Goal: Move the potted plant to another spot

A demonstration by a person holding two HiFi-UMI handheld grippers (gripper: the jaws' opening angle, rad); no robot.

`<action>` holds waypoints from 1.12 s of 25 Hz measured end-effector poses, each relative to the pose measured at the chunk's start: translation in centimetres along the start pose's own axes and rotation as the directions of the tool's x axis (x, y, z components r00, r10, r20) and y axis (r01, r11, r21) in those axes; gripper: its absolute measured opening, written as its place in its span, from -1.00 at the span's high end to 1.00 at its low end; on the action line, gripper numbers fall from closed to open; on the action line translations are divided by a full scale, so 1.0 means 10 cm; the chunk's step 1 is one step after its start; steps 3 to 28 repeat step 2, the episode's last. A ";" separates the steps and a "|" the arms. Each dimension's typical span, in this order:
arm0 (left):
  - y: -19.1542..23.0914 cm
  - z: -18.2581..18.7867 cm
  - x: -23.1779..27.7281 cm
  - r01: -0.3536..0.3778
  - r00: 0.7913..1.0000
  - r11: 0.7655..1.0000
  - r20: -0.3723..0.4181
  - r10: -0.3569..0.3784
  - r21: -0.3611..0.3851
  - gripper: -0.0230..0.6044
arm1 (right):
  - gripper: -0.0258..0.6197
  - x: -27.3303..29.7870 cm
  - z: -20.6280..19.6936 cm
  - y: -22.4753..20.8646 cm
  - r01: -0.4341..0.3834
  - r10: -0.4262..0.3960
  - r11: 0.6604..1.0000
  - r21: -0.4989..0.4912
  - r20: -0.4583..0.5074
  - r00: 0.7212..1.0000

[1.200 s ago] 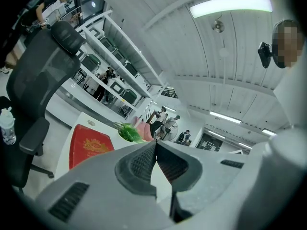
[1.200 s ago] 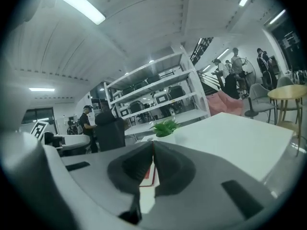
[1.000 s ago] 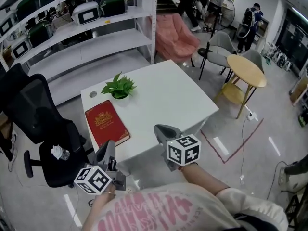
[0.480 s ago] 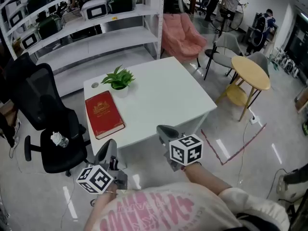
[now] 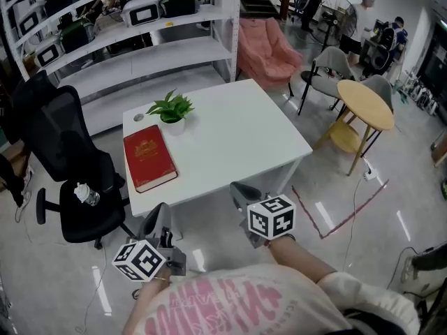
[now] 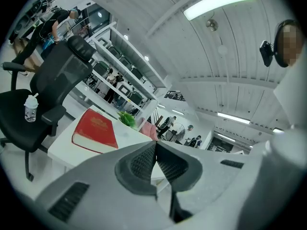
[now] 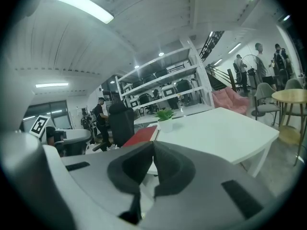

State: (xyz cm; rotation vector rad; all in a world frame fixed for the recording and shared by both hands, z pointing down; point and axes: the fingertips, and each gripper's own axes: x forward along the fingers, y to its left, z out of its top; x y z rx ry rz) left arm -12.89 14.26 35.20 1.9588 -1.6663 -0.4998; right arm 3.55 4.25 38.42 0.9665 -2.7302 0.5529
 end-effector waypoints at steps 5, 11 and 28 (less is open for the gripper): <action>-0.03 -0.03 -0.03 -0.001 1.000 1.000 0.002 0.001 0.002 0.92 | 0.90 -0.04 -0.05 -0.01 0.000 0.000 1.000 0.002 -0.006 1.000; -0.03 -0.03 -0.03 -0.001 1.000 1.000 0.002 0.001 0.002 0.92 | 0.90 -0.04 -0.05 -0.01 0.000 0.000 1.000 0.002 -0.006 1.000; -0.03 -0.03 -0.03 -0.001 1.000 1.000 0.002 0.001 0.002 0.92 | 0.90 -0.04 -0.05 -0.01 0.000 0.000 1.000 0.002 -0.006 1.000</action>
